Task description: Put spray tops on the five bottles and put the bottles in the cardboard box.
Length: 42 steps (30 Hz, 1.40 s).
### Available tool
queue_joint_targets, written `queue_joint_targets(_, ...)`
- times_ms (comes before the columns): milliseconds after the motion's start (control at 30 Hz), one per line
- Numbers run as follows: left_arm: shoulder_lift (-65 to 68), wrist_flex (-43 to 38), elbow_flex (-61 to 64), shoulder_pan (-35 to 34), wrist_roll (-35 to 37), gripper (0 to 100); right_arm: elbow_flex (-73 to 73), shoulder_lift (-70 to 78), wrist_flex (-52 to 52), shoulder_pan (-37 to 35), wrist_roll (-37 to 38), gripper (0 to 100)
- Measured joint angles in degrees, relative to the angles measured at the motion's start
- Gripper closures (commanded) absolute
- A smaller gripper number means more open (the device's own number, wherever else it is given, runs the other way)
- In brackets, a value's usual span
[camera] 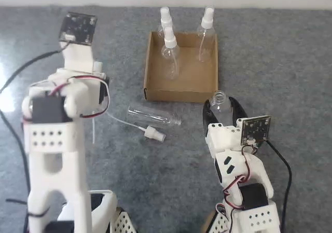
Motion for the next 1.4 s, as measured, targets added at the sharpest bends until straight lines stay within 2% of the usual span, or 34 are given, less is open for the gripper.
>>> queue_joint_targets(367,-9.41,-1.05,0.00,0.00,6.77,98,0.00,0.00,0.26,-1.23,0.00,90.9)
queue_joint_targets(700,-19.69,-9.23,7.30,0.00,12.84,98,0.00,0.00,1.14,-3.69,0.00,90.9)
queue_joint_targets(1000,-28.48,-16.00,13.27,0.00,18.73,98,0.00,0.00,1.23,-9.32,0.00,90.9)
queue_joint_targets(1233,-31.38,-21.98,18.02,6.33,20.04,98,0.00,0.00,1.23,-9.85,0.00,90.9)
queue_joint_targets(1400,-31.47,-27.34,19.60,10.64,20.40,98,1.76,0.00,1.23,-14.68,0.00,90.9)
